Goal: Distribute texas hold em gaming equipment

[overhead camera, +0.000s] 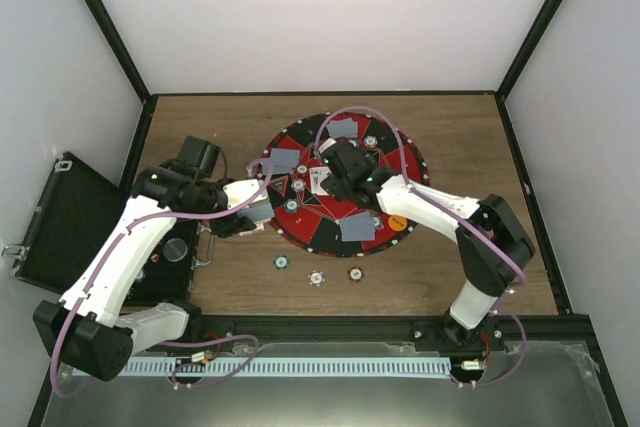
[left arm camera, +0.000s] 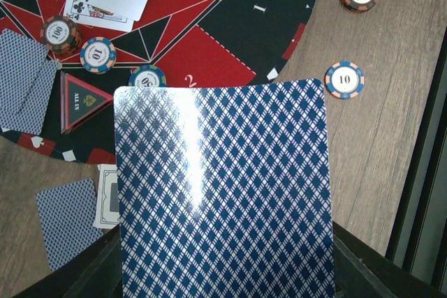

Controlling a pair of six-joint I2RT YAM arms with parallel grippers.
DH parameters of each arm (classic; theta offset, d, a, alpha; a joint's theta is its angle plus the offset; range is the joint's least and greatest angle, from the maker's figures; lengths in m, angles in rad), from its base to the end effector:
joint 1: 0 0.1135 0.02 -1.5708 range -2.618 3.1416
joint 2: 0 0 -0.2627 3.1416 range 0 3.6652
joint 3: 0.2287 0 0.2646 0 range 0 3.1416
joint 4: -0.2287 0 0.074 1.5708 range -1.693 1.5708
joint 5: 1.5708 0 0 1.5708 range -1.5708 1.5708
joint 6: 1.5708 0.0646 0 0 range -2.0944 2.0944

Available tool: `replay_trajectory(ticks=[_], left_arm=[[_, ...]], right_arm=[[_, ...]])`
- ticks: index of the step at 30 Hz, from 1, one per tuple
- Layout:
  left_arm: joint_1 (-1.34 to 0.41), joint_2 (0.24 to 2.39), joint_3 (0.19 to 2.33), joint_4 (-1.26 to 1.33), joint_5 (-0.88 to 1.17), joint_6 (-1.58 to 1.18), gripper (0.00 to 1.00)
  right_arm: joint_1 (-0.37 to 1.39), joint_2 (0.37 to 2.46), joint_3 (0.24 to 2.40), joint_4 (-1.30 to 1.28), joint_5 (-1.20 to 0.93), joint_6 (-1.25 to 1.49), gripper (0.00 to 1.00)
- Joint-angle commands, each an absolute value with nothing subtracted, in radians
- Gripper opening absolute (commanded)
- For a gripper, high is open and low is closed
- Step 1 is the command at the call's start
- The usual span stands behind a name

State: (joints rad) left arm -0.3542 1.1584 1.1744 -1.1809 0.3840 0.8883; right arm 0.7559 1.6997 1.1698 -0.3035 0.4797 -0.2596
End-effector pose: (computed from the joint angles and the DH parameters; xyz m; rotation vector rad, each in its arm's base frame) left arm 0.2020 -0.1005 0.2953 1.6171 2.0783 -0.3505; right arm 0.3077 0.2491 0.1983 -0.9279 2.1144 -0.3268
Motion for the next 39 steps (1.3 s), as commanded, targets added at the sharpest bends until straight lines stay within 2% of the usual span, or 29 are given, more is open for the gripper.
replay_trajectory(ticks=[1,3,7,10,13,26,39], left_arm=[[-0.356,1.148,1.194,-1.172,0.418,0.877,0.06],[-0.356,1.15,1.196,-1.172,0.419,0.876,0.06],[-0.356,1.149,1.205,-1.173,0.423,0.876,0.06],[-0.355,1.151,1.209,-1.173,0.43,0.875,0.06],[-0.357,1.153,1.212,-1.172,0.436,0.87,0.06],[-0.359,1.166,1.207,-1.158,0.439,0.862,0.07],[-0.362,1.166,1.203,-1.149,0.446,0.856,0.06]], right_arm=[[0.747,1.59,1.24,-0.376,0.406,-0.025,0.97],[0.728,1.513,1.257,-0.367,0.309,0.116,1.0],[0.658,1.372,1.217,-0.293,-0.133,0.363,1.0],[0.646,1.379,1.213,-0.269,-0.406,0.446,1.0],[0.662,1.448,1.231,-0.298,-0.556,0.54,1.0],[0.781,1.547,1.141,-0.029,-0.756,0.776,1.0],[0.812,1.67,1.184,0.059,-0.819,0.847,0.96]])
